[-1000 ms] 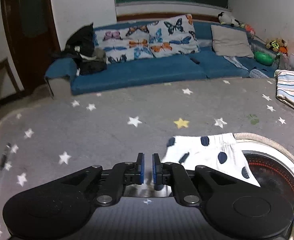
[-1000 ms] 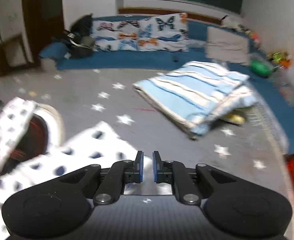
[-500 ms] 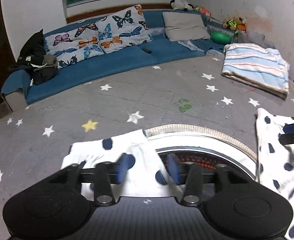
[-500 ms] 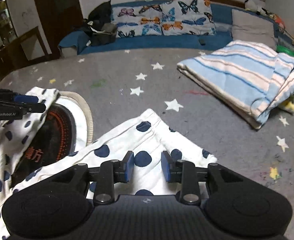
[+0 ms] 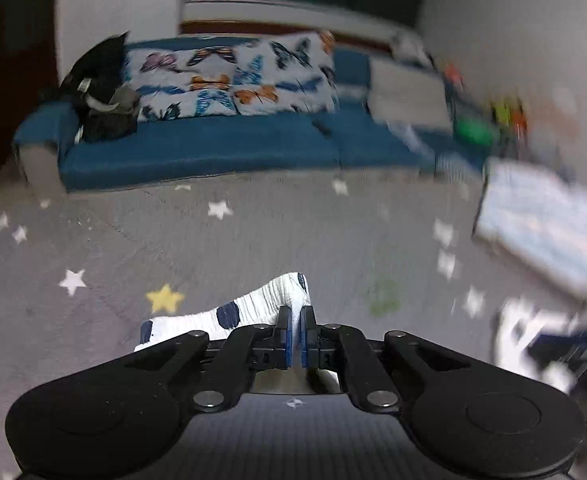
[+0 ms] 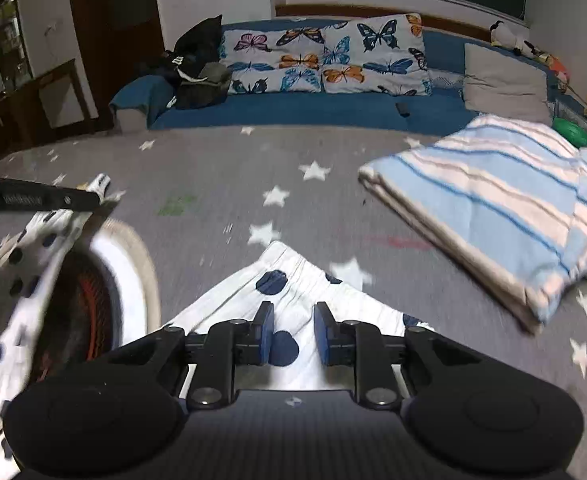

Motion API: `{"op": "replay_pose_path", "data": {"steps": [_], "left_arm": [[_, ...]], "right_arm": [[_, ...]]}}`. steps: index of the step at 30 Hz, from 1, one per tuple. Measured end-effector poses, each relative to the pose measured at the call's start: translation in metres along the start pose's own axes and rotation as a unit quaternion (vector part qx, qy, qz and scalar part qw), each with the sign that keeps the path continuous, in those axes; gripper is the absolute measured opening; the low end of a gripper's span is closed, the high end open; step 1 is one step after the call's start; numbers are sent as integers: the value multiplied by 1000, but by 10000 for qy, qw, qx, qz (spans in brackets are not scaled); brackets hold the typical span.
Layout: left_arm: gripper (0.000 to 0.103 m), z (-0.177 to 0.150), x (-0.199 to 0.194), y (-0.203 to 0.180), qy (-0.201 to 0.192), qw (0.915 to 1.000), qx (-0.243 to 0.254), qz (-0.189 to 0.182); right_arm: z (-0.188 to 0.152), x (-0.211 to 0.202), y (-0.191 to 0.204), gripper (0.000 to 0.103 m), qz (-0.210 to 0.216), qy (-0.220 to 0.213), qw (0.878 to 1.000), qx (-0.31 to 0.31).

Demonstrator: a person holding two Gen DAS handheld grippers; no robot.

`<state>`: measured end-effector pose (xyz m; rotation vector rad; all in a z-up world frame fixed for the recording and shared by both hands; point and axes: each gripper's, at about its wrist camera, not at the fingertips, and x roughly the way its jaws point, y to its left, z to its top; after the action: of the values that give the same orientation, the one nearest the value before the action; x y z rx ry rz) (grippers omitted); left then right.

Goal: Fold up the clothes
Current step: 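Lift the trousers with both grippers and shake them out flat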

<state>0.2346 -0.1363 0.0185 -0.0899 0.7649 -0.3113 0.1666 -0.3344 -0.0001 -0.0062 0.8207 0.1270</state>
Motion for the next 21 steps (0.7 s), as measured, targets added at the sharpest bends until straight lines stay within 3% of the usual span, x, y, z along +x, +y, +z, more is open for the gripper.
{"op": "replay_pose_path", "data": {"steps": [3,7,10,14,21], "left_arm": [[5,8,6,4,-81,9994,-323,-138],[16,11,8,8,-11,9984,-467,-320],[30,11,-15,15,-259,9979,-305,-516],[29,0,-50,27,-373,9978,-103,-541],[28,-53,-82,55,-180,9975,498,464]], "right_arm": [[12,14,-1,22,-47,-95,9999,-57],[23,22,-4,22,-1,-178,9998,28],[25,8,-7,23,126,-278,9995,94],[12,-17,-4,31,428,-156,9990,-40],[-37,-49,14,32,721,155,9964,-407]]}}
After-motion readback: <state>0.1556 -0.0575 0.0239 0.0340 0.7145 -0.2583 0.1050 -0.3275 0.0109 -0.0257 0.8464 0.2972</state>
